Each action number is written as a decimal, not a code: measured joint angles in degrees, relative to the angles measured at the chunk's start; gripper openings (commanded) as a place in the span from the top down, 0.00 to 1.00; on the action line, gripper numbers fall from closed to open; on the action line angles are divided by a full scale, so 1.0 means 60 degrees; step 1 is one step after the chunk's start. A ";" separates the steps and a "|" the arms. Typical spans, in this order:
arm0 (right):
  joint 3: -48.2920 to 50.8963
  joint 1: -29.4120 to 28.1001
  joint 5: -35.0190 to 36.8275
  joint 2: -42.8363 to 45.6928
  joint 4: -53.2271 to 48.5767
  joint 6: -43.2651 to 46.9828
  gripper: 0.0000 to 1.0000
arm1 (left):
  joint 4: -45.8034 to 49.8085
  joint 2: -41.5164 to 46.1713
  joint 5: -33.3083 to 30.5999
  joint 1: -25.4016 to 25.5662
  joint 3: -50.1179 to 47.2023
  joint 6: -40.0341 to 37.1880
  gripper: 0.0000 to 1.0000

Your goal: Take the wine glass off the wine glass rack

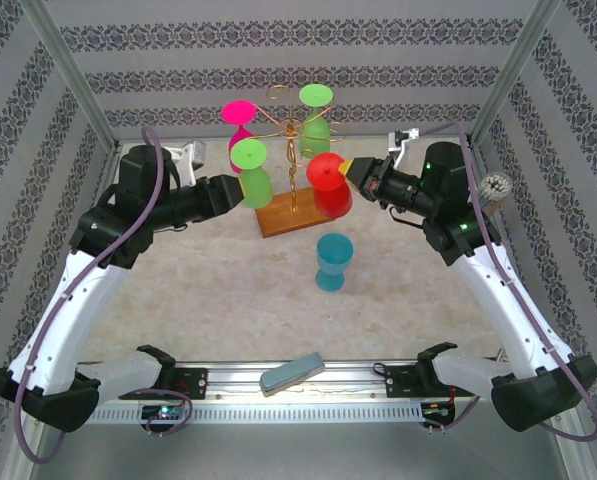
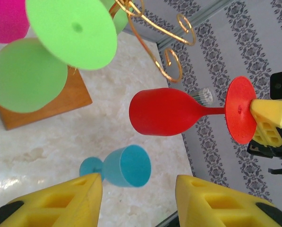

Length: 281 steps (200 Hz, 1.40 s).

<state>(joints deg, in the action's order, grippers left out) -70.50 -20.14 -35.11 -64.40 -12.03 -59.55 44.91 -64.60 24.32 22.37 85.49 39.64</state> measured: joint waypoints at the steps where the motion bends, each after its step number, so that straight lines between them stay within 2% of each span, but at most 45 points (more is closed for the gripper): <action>1: 0.0000 0.0000 0.0000 0.0000 0.0000 0.0000 1.00 | 0.0029 0.0022 0.0000 0.0000 0.0004 -0.0004 0.55; 76: 0.0193 -0.2237 0.0765 0.0627 -0.0823 0.0874 1.00 | 0.1912 0.1679 -0.0178 0.0000 -0.0306 -0.0069 0.54; 132: 0.0532 -0.4051 0.1501 0.0616 -0.0809 0.1472 1.00 | 0.3173 0.2495 -0.0350 0.0000 -0.1446 -0.0066 0.54; 183: 0.0765 -0.5752 0.2357 -0.0204 -0.0546 0.2284 1.00 | 0.4062 0.3395 -0.0423 0.0000 -0.2433 0.0007 0.54; 226: 0.1024 -0.6954 0.3118 -0.0896 -0.0233 0.3384 1.00 | 0.4120 0.4146 -0.0412 0.0000 -0.3774 0.0470 0.54; 281: 0.1213 -0.8415 0.5122 -0.1996 -0.0193 0.5125 1.00 | 0.3891 0.3993 -0.0412 0.0000 -0.4342 0.0725 0.54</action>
<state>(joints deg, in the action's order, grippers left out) -63.22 -70.63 -4.38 -76.38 -13.19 -28.80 68.25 -40.64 21.85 22.37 59.44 43.99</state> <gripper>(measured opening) 0.054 0.462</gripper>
